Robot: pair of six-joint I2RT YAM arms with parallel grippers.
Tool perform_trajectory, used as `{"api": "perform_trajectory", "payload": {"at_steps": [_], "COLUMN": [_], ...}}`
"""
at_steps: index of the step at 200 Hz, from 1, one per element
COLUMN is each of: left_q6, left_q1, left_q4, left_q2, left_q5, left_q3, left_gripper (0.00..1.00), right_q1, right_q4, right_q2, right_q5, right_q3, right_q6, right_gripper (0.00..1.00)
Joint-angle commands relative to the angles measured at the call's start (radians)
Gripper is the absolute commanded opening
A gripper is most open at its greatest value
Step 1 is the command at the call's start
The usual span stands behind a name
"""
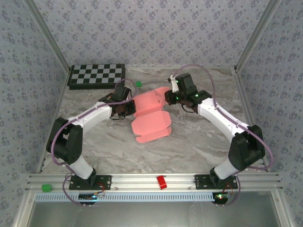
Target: Fold the paper box
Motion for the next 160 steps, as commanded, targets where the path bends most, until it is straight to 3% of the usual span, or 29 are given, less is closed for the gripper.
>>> {"api": "perform_trajectory", "payload": {"at_steps": [1,25,60,160], "left_q6": [0.019,0.024,0.037,0.043], "left_q1": [-0.007,-0.007,-0.006,-0.006], "left_q4": [0.019,0.026,0.038,0.046], "left_q2": [0.009,0.006,0.001,0.011], "left_q5": [0.020,0.031,0.054,0.080], "left_q3": [0.007,0.006,0.006,0.021], "left_gripper": [0.00,0.00,0.00,0.00], "right_q1": [-0.044,-0.102,-0.166,-0.179], "right_q4": [-0.020,-0.039,-0.025,0.017], "right_q2": [-0.029,-0.012,0.057,0.136], "right_q5": [0.091,0.111,0.017,-0.266], "right_q3": [-0.019,-0.023,-0.005,0.032], "right_q6": [-0.012,0.006,-0.019,-0.143], "right_gripper": [0.20,0.20,0.20,0.23]}}
